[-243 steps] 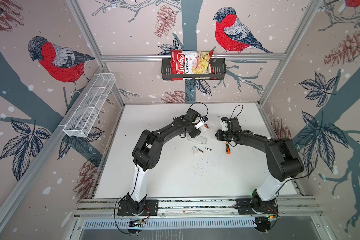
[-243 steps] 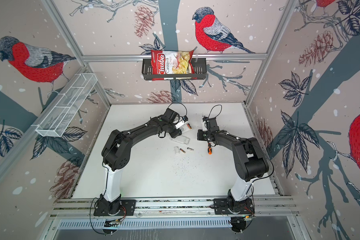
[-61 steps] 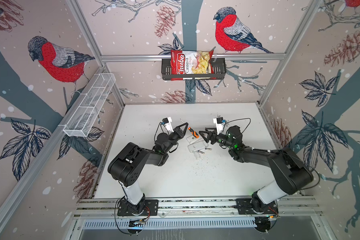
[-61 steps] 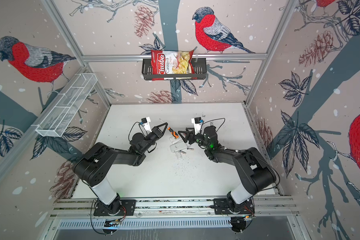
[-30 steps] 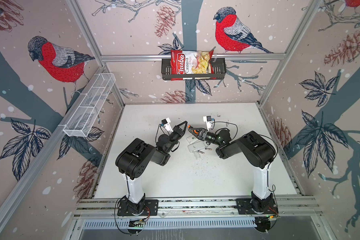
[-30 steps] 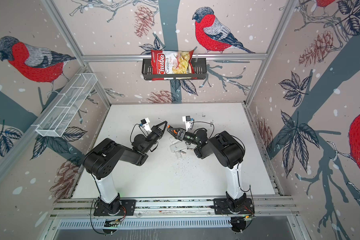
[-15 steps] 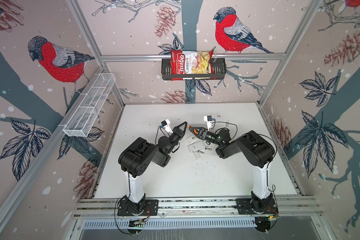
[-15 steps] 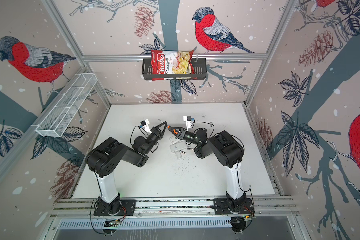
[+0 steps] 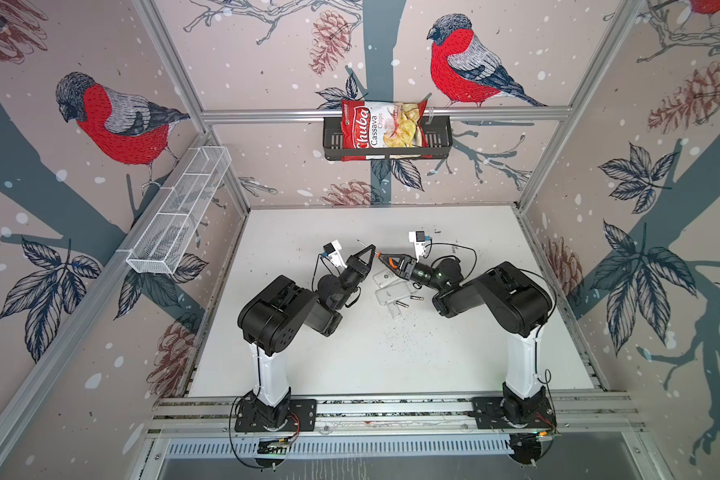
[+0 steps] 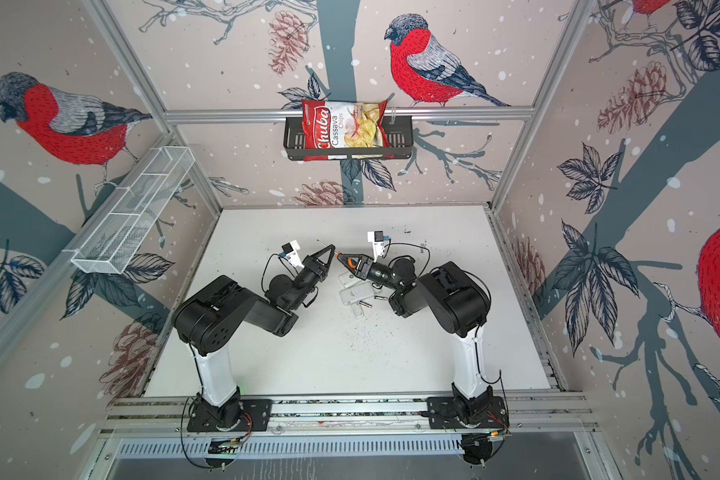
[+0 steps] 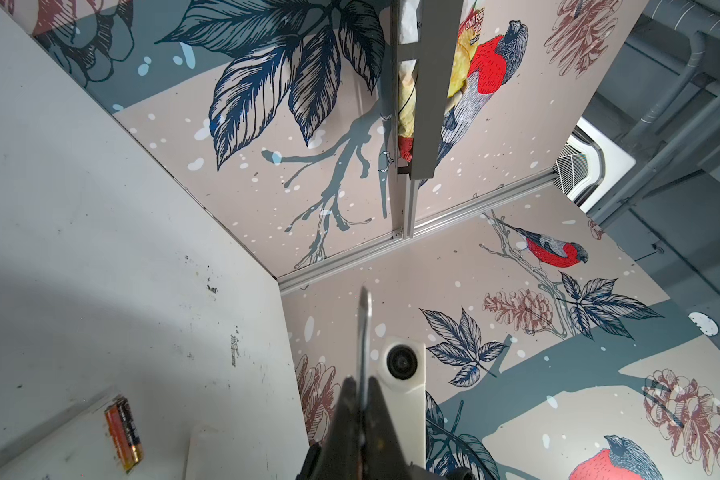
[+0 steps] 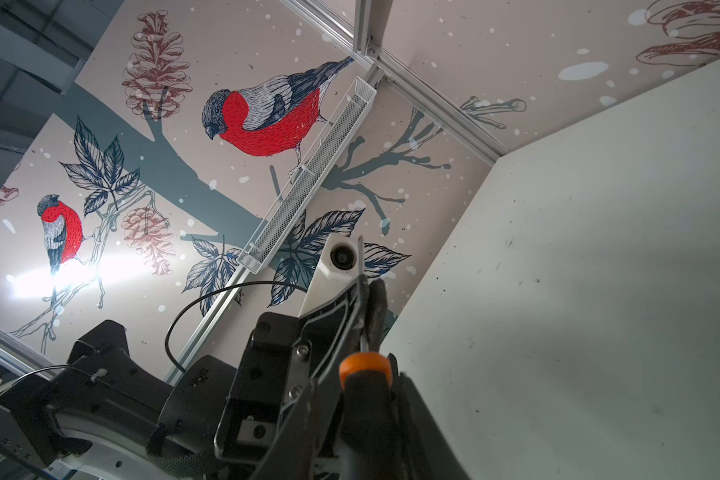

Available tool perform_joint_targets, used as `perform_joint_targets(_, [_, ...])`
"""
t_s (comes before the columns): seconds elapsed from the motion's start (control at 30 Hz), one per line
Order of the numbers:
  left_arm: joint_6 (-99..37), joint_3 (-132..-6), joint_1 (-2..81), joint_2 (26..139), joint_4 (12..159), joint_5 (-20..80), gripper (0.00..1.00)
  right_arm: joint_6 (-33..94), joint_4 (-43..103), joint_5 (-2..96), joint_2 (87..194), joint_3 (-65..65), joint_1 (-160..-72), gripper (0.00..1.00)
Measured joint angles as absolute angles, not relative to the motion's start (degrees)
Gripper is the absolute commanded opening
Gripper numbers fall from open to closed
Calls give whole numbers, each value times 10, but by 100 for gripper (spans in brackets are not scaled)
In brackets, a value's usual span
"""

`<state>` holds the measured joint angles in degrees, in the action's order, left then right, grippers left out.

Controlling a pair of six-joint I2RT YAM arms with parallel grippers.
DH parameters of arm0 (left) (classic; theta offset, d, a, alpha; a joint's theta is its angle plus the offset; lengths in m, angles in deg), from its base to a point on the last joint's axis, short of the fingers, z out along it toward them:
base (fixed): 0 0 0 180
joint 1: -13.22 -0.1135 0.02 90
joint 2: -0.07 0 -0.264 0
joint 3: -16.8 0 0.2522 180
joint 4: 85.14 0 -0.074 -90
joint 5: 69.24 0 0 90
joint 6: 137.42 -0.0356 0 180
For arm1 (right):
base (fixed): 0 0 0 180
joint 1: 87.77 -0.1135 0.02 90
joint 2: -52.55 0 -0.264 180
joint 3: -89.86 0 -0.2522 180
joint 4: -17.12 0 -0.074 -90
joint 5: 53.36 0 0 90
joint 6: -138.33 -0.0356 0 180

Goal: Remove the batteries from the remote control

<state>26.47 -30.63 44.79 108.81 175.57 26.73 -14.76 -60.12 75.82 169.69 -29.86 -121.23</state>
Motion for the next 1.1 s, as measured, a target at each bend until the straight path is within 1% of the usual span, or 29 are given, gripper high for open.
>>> perform_joint_targets(0.1, [265, -304, 449, 1088, 1764, 267, 0, -148, -599, 757, 1697, -298, -1214, 19])
perform_joint_targets(0.2, [267, -304, 449, 1088, 1765, 261, 0, -146, -599, 758, 1697, -298, -1215, 9])
perform_joint_targets(0.37, [267, -302, 450, 1088, 1765, 260, 0, -145, -599, 757, 1695, -301, -1213, 0])
perform_joint_targets(0.4, [267, -301, 450, 1087, 1765, 262, 5, -144, -597, 758, 1692, -304, -1212, 0])
perform_joint_targets(0.43, [267, -301, 451, 1087, 1765, 264, 21, -141, -592, 762, 1688, -306, -1210, 0])
perform_joint_targets(0.47, [265, -300, 452, 1085, 1764, 266, 43, -133, -582, 766, 1681, -309, -1208, 0])
perform_joint_targets(0.5, [254, -299, 452, 1083, 1761, 270, 72, -131, -571, 769, 1673, -312, -1205, 0])
perform_joint_targets(0.53, [249, -296, 452, 1079, 1755, 274, 97, -124, -562, 768, 1662, -316, -1200, 0])
perform_joint_targets(0.63, [221, -275, 450, 1047, 1732, 283, 98, -90, -507, 768, 1620, -328, -1179, 0])
perform_joint_targets(0.7, [195, -256, 445, 1011, 1715, 283, 98, -54, -438, 769, 1588, -331, -1165, 0])
perform_joint_targets(0.9, [113, -203, 416, 898, 1628, 285, 96, 100, -130, 769, 1490, -301, -1124, 0])
perform_joint_targets(0.97, [73, -193, 415, 862, 1571, 283, 95, 150, -17, 763, 1471, -269, -1114, 0])
perform_joint_targets(1.1, [-7, -200, 416, 828, 1442, 280, 93, 242, 188, 744, 1464, -178, -1113, 0])
